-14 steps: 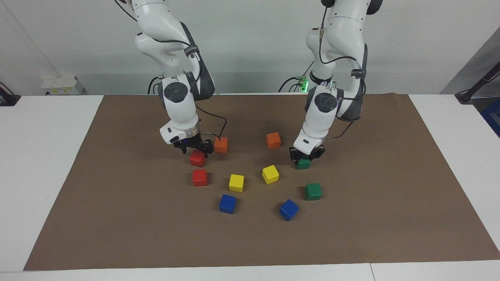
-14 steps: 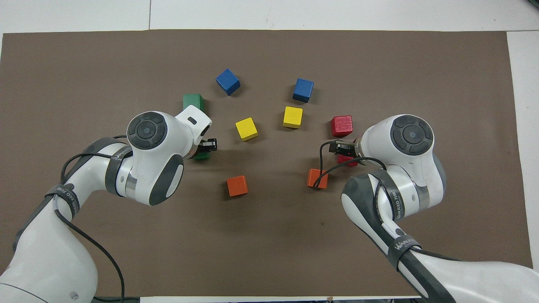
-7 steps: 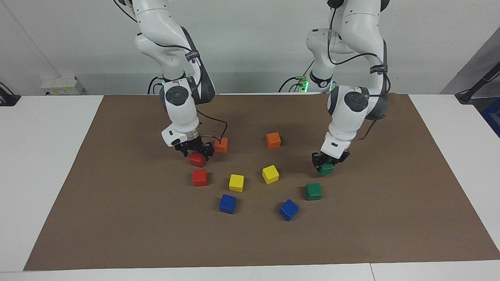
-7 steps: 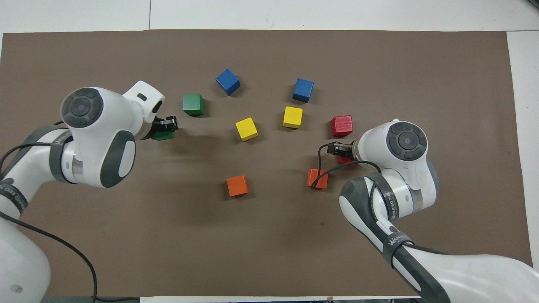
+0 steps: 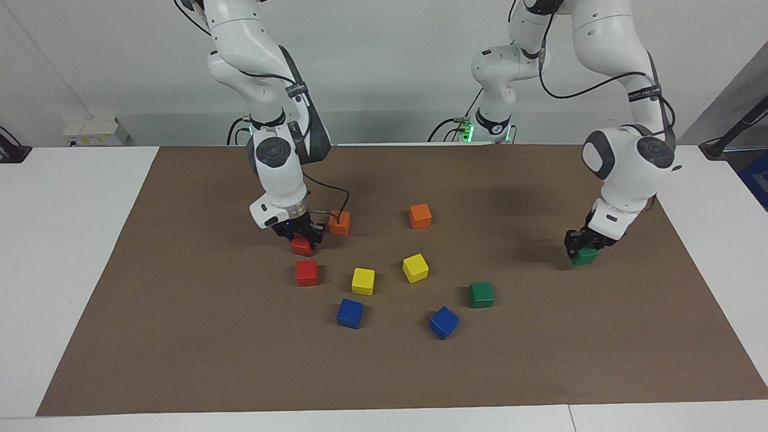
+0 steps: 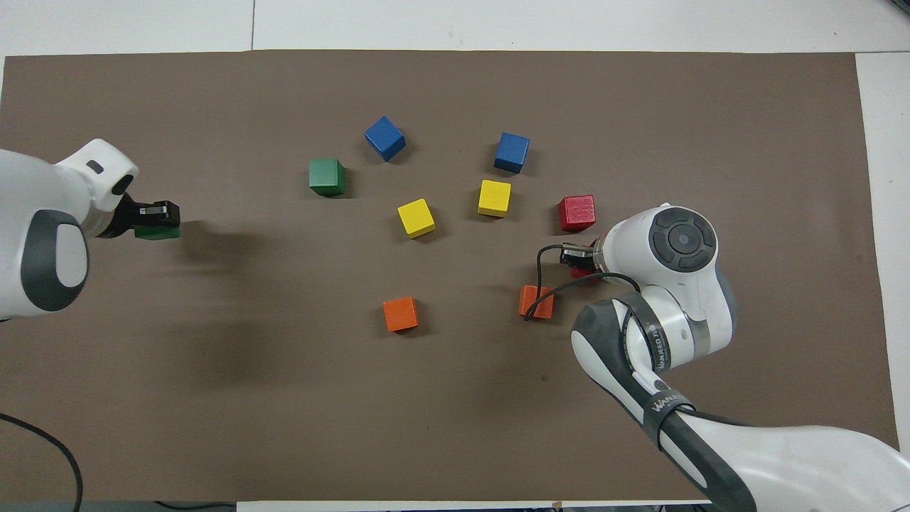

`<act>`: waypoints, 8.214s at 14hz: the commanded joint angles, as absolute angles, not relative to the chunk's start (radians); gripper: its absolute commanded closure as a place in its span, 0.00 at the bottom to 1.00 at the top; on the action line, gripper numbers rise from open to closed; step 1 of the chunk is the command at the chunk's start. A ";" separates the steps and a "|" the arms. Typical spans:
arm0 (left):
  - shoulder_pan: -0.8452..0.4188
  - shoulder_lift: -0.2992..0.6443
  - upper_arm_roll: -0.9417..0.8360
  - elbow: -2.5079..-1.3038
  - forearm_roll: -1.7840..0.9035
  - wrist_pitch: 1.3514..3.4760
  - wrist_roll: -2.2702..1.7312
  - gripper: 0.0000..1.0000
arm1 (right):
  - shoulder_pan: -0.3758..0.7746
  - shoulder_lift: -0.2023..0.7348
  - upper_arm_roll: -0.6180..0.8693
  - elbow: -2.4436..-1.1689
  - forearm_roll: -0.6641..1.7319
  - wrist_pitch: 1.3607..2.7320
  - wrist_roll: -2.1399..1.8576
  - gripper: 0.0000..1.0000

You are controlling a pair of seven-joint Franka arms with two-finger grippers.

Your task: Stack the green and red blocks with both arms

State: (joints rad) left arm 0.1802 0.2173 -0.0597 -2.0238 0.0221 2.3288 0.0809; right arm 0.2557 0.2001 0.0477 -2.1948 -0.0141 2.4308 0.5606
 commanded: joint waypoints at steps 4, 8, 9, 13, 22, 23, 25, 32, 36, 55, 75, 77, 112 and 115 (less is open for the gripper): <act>0.278 0.247 -0.074 -2.057 0.040 2.397 0.219 1.00 | 0.192 0.157 0.040 -2.054 -0.011 2.249 0.424 0.99; 0.291 0.279 -0.075 -2.059 0.040 2.437 0.244 1.00 | -0.003 0.170 0.041 -1.948 -0.011 2.198 0.062 0.98; 0.293 0.281 -0.075 -2.059 0.040 2.436 0.244 1.00 | -0.030 0.173 0.041 -1.944 -0.011 2.200 0.020 0.98; 0.295 0.282 -0.074 -2.051 0.040 2.441 0.336 0.01 | -0.078 0.187 0.040 -1.966 -0.011 2.258 -0.077 0.98; 0.108 0.296 -0.074 -1.671 0.034 2.022 0.240 0.00 | -0.117 0.230 0.038 -2.055 -0.011 2.376 -0.120 0.93; 0.054 0.307 -0.075 -1.630 0.029 1.991 0.169 0.00 | -0.120 0.230 0.040 -2.072 -0.011 2.390 -0.120 0.93; -0.072 0.318 -0.075 -1.617 0.028 2.009 -0.046 0.00 | -0.124 0.233 0.038 -2.083 -0.011 2.395 -0.120 0.94; -0.241 0.498 -0.072 -1.560 -0.026 2.200 -0.198 0.00 | -0.149 0.256 0.038 -2.100 -0.011 2.437 -0.124 0.90; -0.241 0.525 -0.072 -1.569 -0.026 2.269 -0.198 0.00 | -0.149 0.271 0.038 -2.103 -0.011 2.444 -0.124 0.82; -0.242 0.632 -0.071 -1.474 -0.082 2.175 -0.222 0.19 | 0.161 0.247 0.071 -1.697 -0.041 2.025 0.359 0.00; 0.113 0.269 -0.067 -1.670 -0.002 1.962 0.264 1.00 | 0.224 0.341 0.072 -1.930 -0.067 2.407 0.316 0.01; 0.194 0.244 -0.069 -1.707 -0.002 1.962 0.430 1.00 | 0.221 0.333 0.072 -1.973 -0.067 2.448 0.293 0.01; 0.293 0.204 -0.067 -1.987 -0.110 2.312 0.597 0.00 | -0.124 0.146 0.066 -2.057 -0.044 2.281 -0.135 1.00; 0.288 0.215 -0.069 -1.942 -0.109 2.274 0.591 0.00 | -0.124 0.144 0.066 -2.060 -0.044 2.284 -0.086 1.00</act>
State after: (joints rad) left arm 0.2942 0.2285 -0.0705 -1.9574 -0.0871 2.3005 0.5766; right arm -0.1087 0.1778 0.0543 -2.0229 -0.0564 2.2606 -0.1141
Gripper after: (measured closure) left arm 0.000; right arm 0.449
